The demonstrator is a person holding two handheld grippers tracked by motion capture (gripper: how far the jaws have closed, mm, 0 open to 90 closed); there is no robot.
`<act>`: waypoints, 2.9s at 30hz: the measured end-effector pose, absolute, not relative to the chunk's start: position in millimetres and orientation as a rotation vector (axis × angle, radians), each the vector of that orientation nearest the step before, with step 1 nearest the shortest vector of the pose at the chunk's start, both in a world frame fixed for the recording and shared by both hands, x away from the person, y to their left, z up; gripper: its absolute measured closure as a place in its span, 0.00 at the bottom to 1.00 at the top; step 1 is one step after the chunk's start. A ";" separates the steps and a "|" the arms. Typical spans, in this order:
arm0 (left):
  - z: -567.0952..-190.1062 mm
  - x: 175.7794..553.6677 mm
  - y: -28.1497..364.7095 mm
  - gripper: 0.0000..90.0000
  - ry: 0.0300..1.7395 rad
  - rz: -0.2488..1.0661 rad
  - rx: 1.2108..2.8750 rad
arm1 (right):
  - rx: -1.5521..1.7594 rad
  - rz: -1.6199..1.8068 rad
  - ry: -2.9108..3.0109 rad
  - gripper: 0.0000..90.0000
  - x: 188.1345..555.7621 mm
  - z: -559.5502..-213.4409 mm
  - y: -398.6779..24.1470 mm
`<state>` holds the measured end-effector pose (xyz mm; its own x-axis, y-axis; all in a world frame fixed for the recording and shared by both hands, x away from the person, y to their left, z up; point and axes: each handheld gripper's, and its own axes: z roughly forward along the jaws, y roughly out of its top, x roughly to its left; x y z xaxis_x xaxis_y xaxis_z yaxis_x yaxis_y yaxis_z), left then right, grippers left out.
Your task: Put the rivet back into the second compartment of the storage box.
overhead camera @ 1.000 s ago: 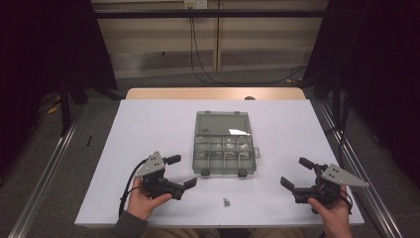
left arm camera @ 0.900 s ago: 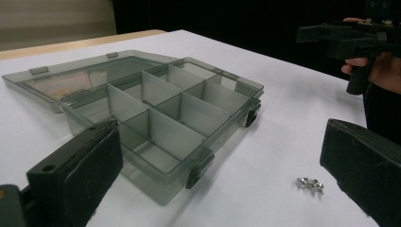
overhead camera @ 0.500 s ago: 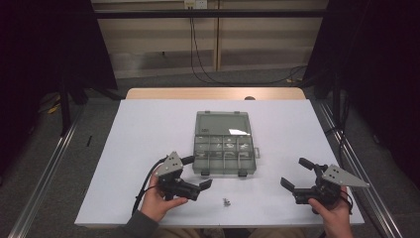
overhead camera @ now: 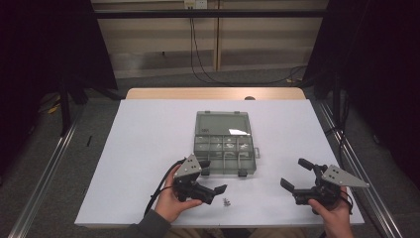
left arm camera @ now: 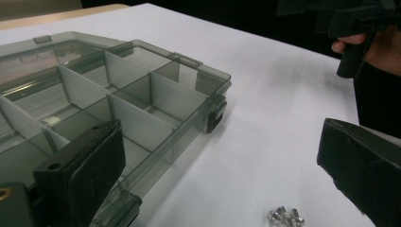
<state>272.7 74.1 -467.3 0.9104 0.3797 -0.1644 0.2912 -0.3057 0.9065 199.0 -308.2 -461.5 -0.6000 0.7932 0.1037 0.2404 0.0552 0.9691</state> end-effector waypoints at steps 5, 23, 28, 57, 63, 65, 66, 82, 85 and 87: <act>-470.0 273.4 67.5 0.03 0.486 0.089 1.937 | 1.028 1.570 1.879 0.03 199.0 -461.5 -307.3; -474.4 264.3 49.5 0.30 0.450 0.050 2.146 | 1.011 1.560 1.891 0.03 198.6 -460.8 -305.6; -477.4 261.4 47.4 0.51 0.439 0.040 2.219 | 1.008 1.559 1.893 0.03 198.4 -460.6 -306.0; -478.5 255.3 46.7 0.77 0.411 -0.011 2.277 | 0.999 1.551 1.912 0.03 198.1 -460.9 -304.5; -479.1 255.1 45.8 0.83 0.418 -0.012 2.291 | 0.996 1.547 1.920 0.03 198.6 -461.3 -304.1; -479.1 255.7 45.9 0.84 0.418 -0.007 2.296 | 0.995 1.551 1.920 0.03 198.6 -461.2 -303.9; -479.1 255.4 45.5 0.85 0.423 -0.003 2.294 | 0.994 1.550 1.920 0.03 198.5 -461.1 -303.9; -478.9 255.2 45.0 0.93 0.430 0.018 2.302 | 0.996 1.548 1.924 0.03 198.6 -461.2 -303.8; -479.0 255.2 44.9 0.93 0.428 0.015 2.300 | 0.996 1.547 1.925 0.03 198.6 -461.2 -303.7; -478.7 255.4 45.3 0.92 0.439 0.024 2.292 | 0.996 1.548 1.925 0.03 198.6 -461.2 -303.6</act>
<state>255.4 45.3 -478.7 0.9399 0.3200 -0.1190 0.3051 -0.6309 0.7134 198.6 -303.6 -461.2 -0.6238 0.7777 0.0775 0.2427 0.0985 0.9651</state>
